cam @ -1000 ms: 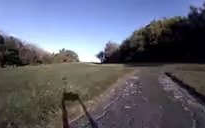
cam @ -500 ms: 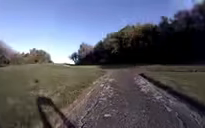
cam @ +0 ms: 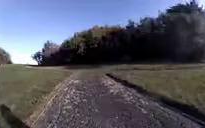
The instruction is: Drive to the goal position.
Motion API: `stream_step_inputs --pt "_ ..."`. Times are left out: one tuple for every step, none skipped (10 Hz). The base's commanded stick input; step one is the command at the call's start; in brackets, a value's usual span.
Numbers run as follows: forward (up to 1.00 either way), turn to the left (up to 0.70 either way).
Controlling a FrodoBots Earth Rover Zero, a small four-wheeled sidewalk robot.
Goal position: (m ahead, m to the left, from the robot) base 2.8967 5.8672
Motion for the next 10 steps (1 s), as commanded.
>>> stream_step_inputs --pt "0.50 0.00" --pt "0.50 0.00" --pt "0.50 0.00" --pt "0.50 0.00" --pt "0.50 0.03" --pt "0.50 0.50" --pt "0.50 0.50" --pt "0.50 0.27" --pt "0.50 0.03" --pt "0.50 0.03"
